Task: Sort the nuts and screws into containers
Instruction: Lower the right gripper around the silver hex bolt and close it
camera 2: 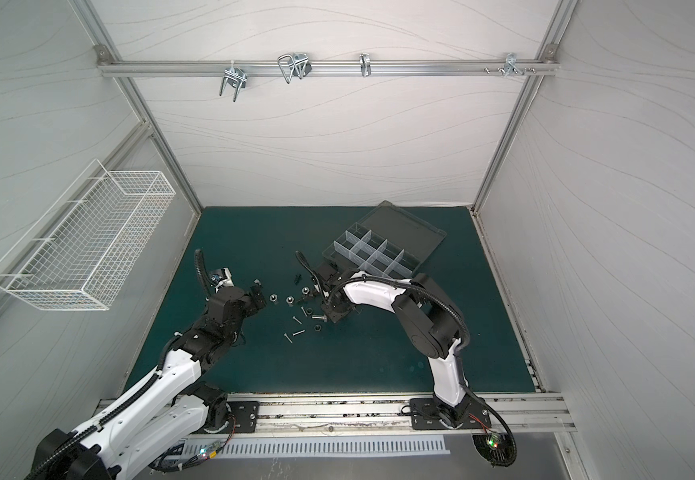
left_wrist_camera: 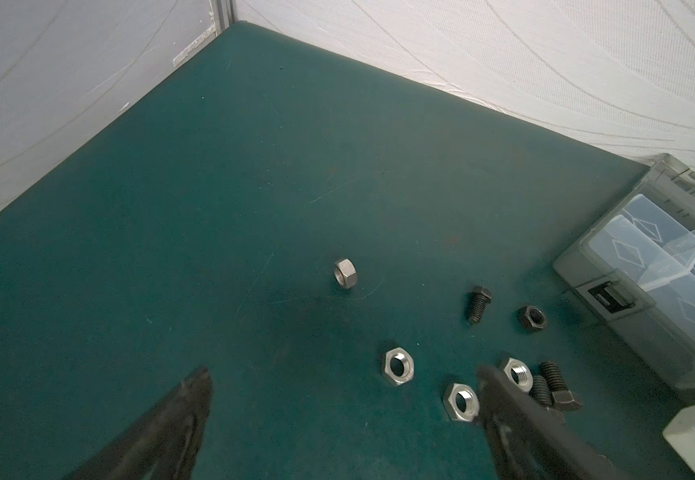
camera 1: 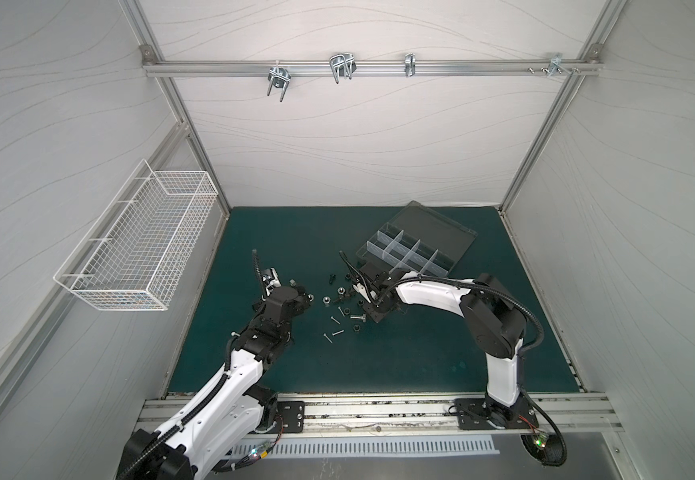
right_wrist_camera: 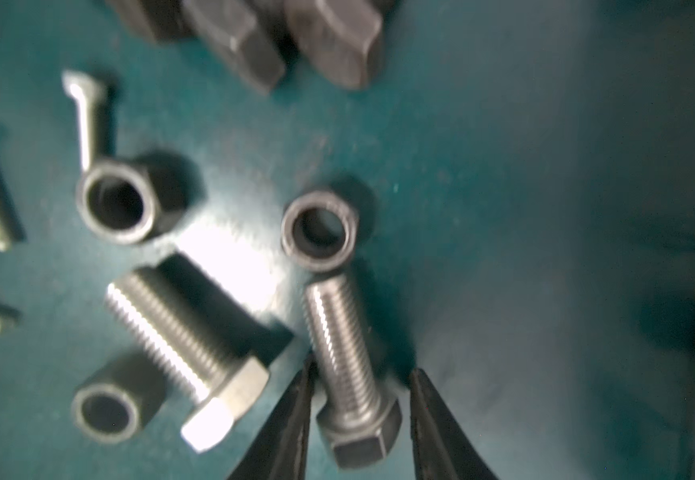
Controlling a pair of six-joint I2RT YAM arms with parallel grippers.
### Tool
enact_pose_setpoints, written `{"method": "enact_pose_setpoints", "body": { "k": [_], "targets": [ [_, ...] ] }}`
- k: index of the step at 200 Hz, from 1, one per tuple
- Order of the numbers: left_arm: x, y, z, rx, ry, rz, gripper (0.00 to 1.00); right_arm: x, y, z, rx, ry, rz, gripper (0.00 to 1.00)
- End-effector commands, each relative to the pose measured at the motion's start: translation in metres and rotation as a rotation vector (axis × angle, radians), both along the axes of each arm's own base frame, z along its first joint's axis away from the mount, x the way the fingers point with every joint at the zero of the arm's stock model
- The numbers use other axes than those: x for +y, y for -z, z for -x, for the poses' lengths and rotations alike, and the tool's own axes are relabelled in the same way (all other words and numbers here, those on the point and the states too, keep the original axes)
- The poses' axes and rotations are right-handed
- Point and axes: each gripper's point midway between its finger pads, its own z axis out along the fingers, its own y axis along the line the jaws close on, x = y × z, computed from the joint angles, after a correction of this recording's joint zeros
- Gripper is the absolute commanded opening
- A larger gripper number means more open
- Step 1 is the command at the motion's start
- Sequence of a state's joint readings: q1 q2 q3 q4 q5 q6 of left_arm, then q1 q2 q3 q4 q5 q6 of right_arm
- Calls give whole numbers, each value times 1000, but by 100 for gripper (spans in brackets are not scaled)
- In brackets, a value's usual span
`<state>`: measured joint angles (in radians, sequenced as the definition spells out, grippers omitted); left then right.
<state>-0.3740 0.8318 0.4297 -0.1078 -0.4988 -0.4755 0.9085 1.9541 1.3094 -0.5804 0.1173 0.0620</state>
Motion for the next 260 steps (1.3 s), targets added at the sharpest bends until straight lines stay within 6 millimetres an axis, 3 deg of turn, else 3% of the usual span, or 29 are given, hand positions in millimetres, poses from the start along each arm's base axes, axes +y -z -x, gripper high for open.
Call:
{"method": "enact_pose_setpoints", "body": {
  "k": [1,42,101,127,176,226,260],
  "targets": [
    [1,-17,-5,-51,-26,25,100,-17,7,22,79,-3,37,41],
    [0,-16,-5,-46,-22,25,100,-13,16,15,65,-8,50,42],
    [1,-16,-4,-49,-23,29,100,-5,13,-9,-18,0,77,43],
    [0,-15,-5,-44,-22,26,100,-2,14,-10,-15,-4,76,41],
    [3,-15,-3,-50,-28,21,100,-10,14,0,5,-10,89,33],
    [2,-16,-4,-50,-26,24,100,-15,6,6,16,-1,85,14],
    [1,-18,-5,-53,-25,23,100,-13,-5,5,10,9,58,7]
  ]
}}
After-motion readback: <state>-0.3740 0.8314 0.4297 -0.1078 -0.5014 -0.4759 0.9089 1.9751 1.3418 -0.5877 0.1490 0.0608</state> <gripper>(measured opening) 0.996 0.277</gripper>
